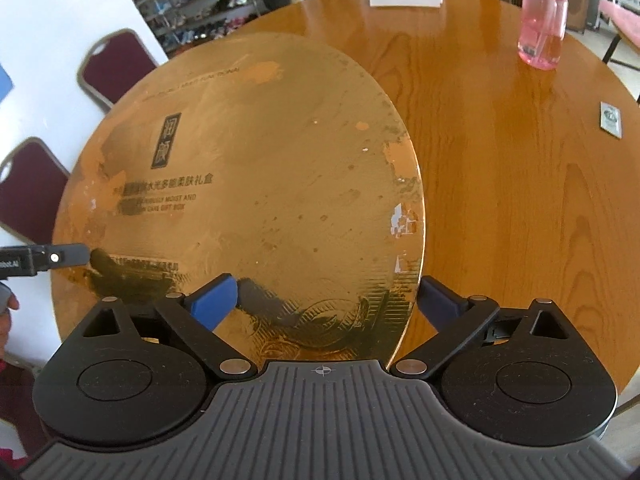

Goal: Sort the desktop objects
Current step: 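Hold the lid with both tools and align it above the box opening, then lower the lid onto the box and open both tools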

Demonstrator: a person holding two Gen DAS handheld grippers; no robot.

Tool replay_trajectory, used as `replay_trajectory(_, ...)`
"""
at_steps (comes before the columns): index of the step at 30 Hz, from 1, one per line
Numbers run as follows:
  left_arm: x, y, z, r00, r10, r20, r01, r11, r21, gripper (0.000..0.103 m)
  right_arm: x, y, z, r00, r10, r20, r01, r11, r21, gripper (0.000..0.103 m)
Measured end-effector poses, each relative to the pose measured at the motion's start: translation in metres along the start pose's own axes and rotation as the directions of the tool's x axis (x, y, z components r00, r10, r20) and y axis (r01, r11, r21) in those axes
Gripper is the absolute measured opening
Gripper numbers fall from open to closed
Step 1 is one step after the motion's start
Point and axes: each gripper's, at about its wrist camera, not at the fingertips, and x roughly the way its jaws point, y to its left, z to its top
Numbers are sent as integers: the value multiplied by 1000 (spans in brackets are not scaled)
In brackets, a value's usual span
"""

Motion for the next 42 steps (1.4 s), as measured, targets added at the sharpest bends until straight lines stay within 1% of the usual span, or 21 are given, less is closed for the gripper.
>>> replay_trajectory(2,-2,2,3,1000,-3,-2,3,1000,-4,101,-3,4,0,1000,-15,-10,15,1000,5,96)
replay_trajectory(5,-9,2,6,1000,-7,25,7,1000,-12,101,-10,9,7,999,-30,-13,30,1000,-3,95)
replay_trajectory(8,-10,1,12,999,-5,35,6,1000,-18,101,-18,13,14,999,-33,5,32,999,3,95)
replay_trajectory(12,-6,-3,15,1000,13,24,-13,1000,-21,101,-19,16,22,999,-40,-1,40,999,-11,95)
replay_trajectory(17,-2,-8,16,999,40,17,-40,999,-8,101,-16,17,27,999,-52,-16,52,999,-4,94)
replay_trajectory(26,-4,-14,14,996,83,35,-83,996,11,101,-13,20,22,998,-64,-13,63,998,-25,94)
replay_trajectory(35,-8,-28,4,988,137,77,-141,988,60,100,-6,9,15,1000,-31,1,31,999,-24,94)
replay_trajectory(36,-9,-30,2,988,128,82,-134,988,79,100,-6,8,14,1000,-28,4,29,999,-24,94)
replay_trajectory(37,-10,-33,0,990,113,87,-122,987,101,92,-6,9,13,1000,-28,10,28,999,-25,94)
replay_trajectory(38,-11,-36,-2,996,37,83,-48,990,130,92,-5,9,11,999,-28,15,29,999,-29,94)
replay_trajectory(39,-12,-45,-4,997,-36,70,25,988,155,93,-6,11,10,999,-33,23,34,999,-40,94)
replay_trajectory(40,-13,-55,-7,993,-100,54,89,980,176,94,-7,13,9,999,-37,32,38,998,-51,94)
replay_trajectory(41,-12,-66,-10,993,-107,48,95,973,209,95,-8,15,7,998,-41,39,43,997,-62,94)
replay_trajectory(42,-11,-78,-16,996,-74,51,59,965,256,96,-9,16,6,998,-42,45,45,997,-70,94)
